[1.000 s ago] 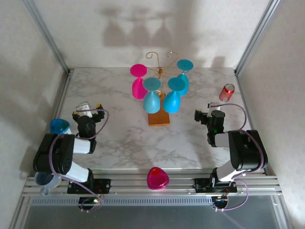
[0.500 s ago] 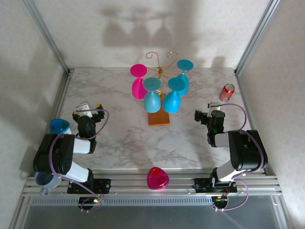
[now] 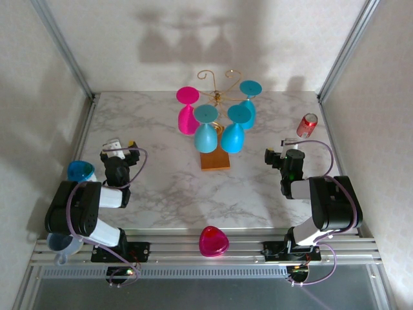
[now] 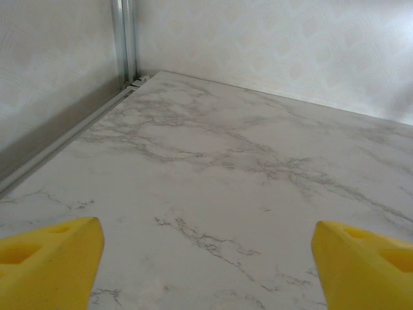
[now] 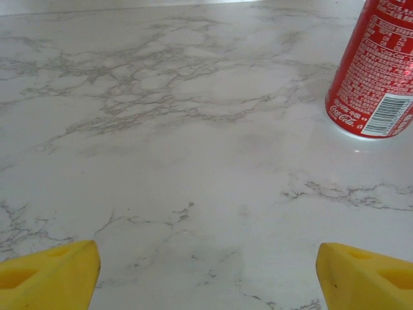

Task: Take the wine glass off the wine glass rack

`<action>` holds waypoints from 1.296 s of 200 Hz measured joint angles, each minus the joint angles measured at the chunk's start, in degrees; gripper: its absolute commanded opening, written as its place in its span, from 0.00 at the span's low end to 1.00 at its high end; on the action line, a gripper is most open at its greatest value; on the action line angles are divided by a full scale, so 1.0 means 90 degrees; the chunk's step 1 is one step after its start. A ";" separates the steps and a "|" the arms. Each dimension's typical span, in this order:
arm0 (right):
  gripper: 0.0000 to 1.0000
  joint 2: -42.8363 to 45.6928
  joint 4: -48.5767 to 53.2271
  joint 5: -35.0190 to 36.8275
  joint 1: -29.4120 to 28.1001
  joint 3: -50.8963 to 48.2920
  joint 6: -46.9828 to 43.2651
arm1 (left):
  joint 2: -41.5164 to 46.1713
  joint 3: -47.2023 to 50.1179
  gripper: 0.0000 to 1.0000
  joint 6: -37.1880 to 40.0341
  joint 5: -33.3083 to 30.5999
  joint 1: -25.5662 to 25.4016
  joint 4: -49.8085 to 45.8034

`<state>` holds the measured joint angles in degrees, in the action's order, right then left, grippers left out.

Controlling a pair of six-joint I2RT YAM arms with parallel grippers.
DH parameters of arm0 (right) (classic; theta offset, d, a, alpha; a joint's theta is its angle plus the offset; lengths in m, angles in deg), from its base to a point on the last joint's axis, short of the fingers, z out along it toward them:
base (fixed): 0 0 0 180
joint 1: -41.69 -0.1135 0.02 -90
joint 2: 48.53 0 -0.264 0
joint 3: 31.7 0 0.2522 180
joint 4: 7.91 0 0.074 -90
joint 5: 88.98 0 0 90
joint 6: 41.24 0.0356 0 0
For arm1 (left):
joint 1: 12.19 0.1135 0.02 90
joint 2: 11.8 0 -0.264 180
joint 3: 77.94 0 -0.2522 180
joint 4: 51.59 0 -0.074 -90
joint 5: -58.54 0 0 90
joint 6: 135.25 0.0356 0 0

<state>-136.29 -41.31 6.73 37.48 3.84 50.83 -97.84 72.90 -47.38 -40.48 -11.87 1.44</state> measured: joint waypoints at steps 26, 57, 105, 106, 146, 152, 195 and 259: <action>0.80 0.0529 0.0498 0.0051 0.0000 0.0019 0.0029 | 0.0138 -0.0391 0.62 -0.0097 -0.0075 0.0000 -0.0792; 0.75 0.1382 0.1802 0.0100 0.0000 0.0542 0.0350 | 0.0432 -0.0816 0.60 -0.0112 -0.0151 -0.0015 -0.1375; 0.74 0.2025 0.3920 -0.0063 0.0029 0.1889 0.1025 | 0.1246 -0.1076 0.61 -0.0457 -0.0270 -0.0063 -0.2375; 0.74 0.2028 0.3956 -0.0073 0.0032 0.1909 0.1032 | 0.1270 -0.1107 0.61 -0.0469 -0.0270 -0.0068 -0.2419; 0.73 0.2149 0.5438 -0.0748 0.0119 0.2968 0.1528 | 0.1717 -0.2300 0.62 -0.1039 -0.0143 -0.0075 -0.3687; 0.74 0.2195 0.5627 -0.0879 0.0119 0.3109 0.1593 | 0.1746 -0.2497 0.62 -0.1124 -0.0112 -0.0087 -0.3900; 0.72 0.2453 0.6863 -0.1693 0.0282 0.4112 0.1982 | 0.2008 -0.3560 0.63 -0.1547 0.0243 -0.0328 -0.5438; 0.72 0.2693 0.7575 -0.3432 0.1086 0.4991 0.3011 | 0.2283 -0.4376 0.63 -0.1719 0.0408 -0.0797 -0.6846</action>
<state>-112.05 26.86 -24.15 47.25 48.76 77.93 -77.30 33.51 -62.85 -36.80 -19.04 -60.18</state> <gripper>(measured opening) 0.716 0.628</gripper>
